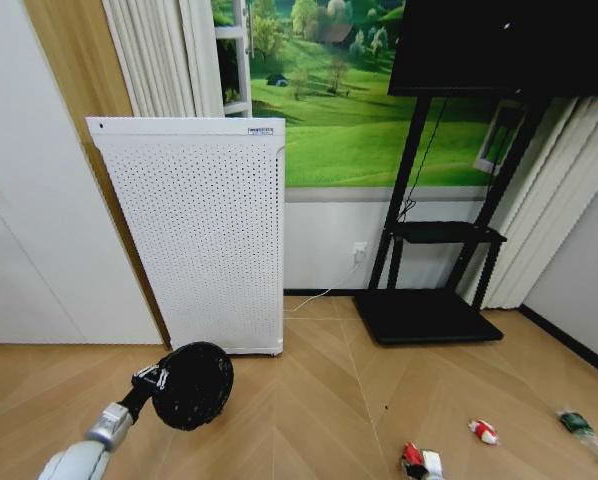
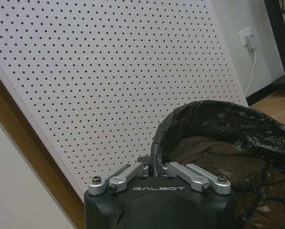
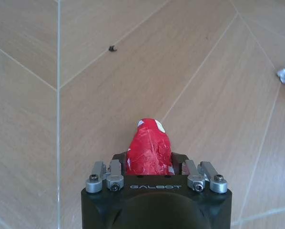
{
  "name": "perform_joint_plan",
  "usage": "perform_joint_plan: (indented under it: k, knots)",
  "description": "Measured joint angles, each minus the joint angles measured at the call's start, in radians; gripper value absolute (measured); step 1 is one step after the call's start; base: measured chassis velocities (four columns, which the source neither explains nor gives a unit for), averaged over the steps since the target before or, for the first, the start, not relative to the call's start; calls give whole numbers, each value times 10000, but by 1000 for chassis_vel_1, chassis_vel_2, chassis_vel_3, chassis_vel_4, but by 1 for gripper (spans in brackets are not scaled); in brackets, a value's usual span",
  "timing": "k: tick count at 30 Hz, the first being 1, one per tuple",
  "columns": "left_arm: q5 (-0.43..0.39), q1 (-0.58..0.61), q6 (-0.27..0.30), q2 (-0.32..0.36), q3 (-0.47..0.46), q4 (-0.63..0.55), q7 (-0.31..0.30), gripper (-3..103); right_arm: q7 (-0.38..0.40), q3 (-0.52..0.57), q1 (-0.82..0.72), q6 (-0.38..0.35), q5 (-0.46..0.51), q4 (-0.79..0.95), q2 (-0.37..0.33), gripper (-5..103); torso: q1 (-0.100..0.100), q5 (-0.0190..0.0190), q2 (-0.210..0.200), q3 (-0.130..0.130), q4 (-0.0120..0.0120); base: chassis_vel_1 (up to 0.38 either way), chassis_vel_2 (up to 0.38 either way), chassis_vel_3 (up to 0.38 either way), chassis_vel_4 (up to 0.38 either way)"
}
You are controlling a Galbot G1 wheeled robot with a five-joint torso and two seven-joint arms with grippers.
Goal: Pick up the trash bin and place the garbage on the floor into it.
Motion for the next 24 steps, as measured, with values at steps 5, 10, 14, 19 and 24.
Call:
perform_joint_plan:
  k: [5, 10, 14, 19, 24]
  knots:
    - [6, -81, -1, -35, 100, 1, -28, 6, 626, 205, -370, -511, 1013, 1240, -195, 50, 0, 1, -1, 0, 1, 0, 0, 0, 0]
    - [6, -154, -2, -62, 193, -10, -55, 6, 1018, 631, -782, -728, 1357, 2399, -451, 50, 0, -1, -1, -1, 5, 0, 0, 0, 0]
    - [1, -265, 8, -125, 330, -24, -122, 6, 1116, 1244, -1276, -726, 1236, 3534, -713, 50, 0, -2, 0, -2, 3, 0, 0, 0, 0]
    - [30, -587, 15, -308, 783, 148, -321, 6, 595, 2154, -2280, -502, 751, 5654, -1098, 50, 0, -5, 1, -3, 4, 0, 0, 0, 0]
    - [201, -753, 61, -583, 1253, 105, -370, 6, -1319, 2348, -2996, 1282, -572, 7153, -1286, 50, -1, -5, 1, -2, 3, 0, 0, 0, 0]
